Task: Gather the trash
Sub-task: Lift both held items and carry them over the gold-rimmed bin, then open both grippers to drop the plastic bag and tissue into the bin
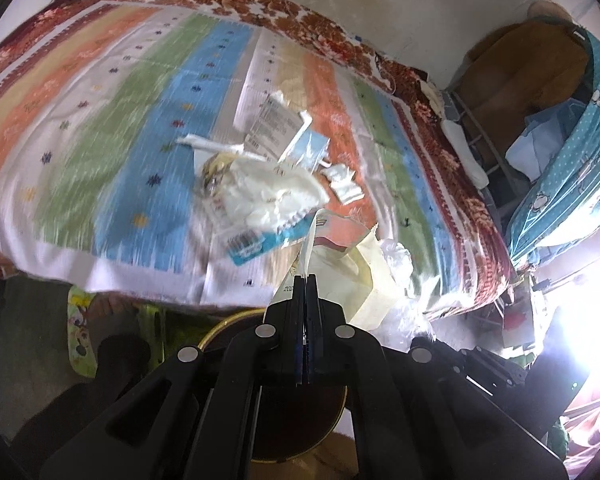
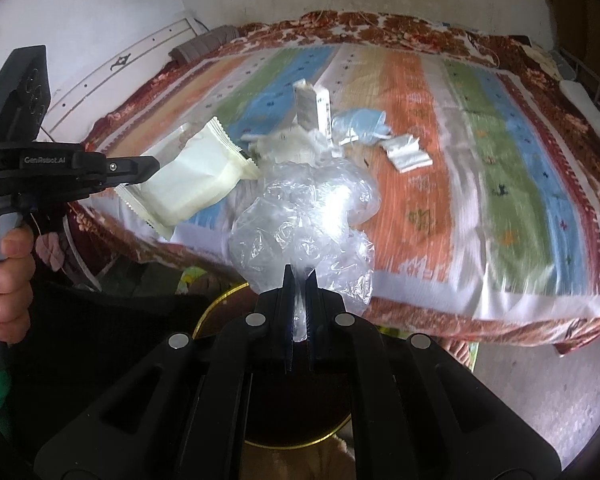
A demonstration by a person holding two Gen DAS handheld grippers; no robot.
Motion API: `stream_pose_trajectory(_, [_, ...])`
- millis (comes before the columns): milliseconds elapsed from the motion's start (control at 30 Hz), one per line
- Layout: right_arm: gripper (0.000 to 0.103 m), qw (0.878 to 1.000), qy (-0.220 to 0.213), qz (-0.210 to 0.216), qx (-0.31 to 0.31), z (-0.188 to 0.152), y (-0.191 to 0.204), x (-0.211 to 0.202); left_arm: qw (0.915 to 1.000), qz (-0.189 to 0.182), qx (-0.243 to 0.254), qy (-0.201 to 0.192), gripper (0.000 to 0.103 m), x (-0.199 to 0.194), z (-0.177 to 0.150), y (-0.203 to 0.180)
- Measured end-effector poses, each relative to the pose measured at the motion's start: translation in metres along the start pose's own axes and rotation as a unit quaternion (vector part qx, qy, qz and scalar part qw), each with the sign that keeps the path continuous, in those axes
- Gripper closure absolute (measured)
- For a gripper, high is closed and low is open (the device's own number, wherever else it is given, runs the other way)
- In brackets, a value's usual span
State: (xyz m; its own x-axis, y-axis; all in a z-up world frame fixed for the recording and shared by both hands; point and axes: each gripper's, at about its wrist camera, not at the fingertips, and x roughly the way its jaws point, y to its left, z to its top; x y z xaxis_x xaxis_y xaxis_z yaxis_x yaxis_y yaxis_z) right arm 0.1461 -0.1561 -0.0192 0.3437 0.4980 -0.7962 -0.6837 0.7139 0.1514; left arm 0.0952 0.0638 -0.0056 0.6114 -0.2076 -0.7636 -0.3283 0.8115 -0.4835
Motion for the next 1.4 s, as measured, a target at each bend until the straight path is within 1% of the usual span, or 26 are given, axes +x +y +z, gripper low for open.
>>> stream_pose_trajectory(200, [0.099, 1.0, 0.028, 0.002, 0.008, -0.015, 0.003, 0.011, 0.9993, 0.017, -0.018, 0.027, 0.103, 0.011, -0.013, 0.008])
stream_pose_trajectory(333, [0.099, 0.998, 0.055, 0.003, 0.013, -0.027, 0.005, 0.023, 0.9984, 0.034, -0.019, 0.041, 0.103, 0.018, -0.021, 0.009])
stream_pose_trajectory(400, [0.099, 0.997, 0.071, 0.004, 0.017, -0.031, 0.005, 0.03, 0.997, 0.047, -0.021, 0.057, 0.103, 0.027, -0.025, 0.01])
stream_pose_trajectory(533, [0.099, 0.995, 0.096, 0.008, 0.02, -0.036, 0.007, 0.042, 0.994, 0.061, -0.032, 0.085, 0.103, 0.041, -0.03, 0.013])
stream_pose_trajectory(633, [0.099, 0.992, 0.12, 0.014, 0.033, -0.041, 0.004, 0.053, 0.992, 0.074, -0.033, 0.096, 0.103, 0.048, -0.033, 0.015])
stream_pose_trajectory(700, [0.099, 0.991, 0.128, 0.006, 0.024, -0.043, 0.006, 0.057, 0.9912, 0.081, -0.032, 0.099, 0.103, 0.051, -0.035, 0.016])
stream_pose_trajectory(767, [0.099, 0.991, 0.136, 0.009, 0.016, -0.045, 0.009, 0.061, 0.9904, 0.083, -0.036, 0.104, 0.103, 0.054, -0.036, 0.017])
stream_pose_trajectory(867, [0.099, 0.988, 0.15, 0.012, 0.024, -0.049, 0.008, 0.068, 0.9893, 0.086, -0.039, 0.111, 0.103, 0.057, -0.035, 0.019])
stream_pose_trajectory(933, [0.096, 0.986, 0.162, 0.02, 0.036, -0.05, 0.005, 0.073, 0.989, 0.088, -0.04, 0.111, 0.1, 0.057, -0.036, 0.019])
stream_pose_trajectory(967, [0.094, 0.984, 0.169, 0.026, 0.04, -0.051, 0.004, 0.075, 0.9888, 0.086, -0.045, 0.113, 0.089, 0.058, -0.036, 0.021])
stream_pose_trajectory(1000, [0.091, 0.983, 0.173, 0.029, 0.046, -0.052, 0.003, 0.077, 0.9887, 0.08, -0.051, 0.116, 0.073, 0.059, -0.036, 0.023])
stream_pose_trajectory(1033, [0.084, 0.983, 0.173, 0.029, 0.048, -0.053, 0.002, 0.078, 0.9888, 0.078, -0.053, 0.116, 0.068, 0.059, -0.036, 0.023])
stream_pose_trajectory(1233, [0.069, 0.986, 0.152, 0.033, 0.061, -0.046, -0.002, 0.072, 0.9906, 0.062, -0.071, 0.098, 0.058, 0.051, -0.028, 0.027])
stream_pose_trajectory(1400, [0.064, 0.99, 0.123, 0.031, 0.066, -0.035, -0.006, 0.063, 0.9917, 0.056, -0.087, 0.076, 0.052, 0.041, -0.015, 0.034])
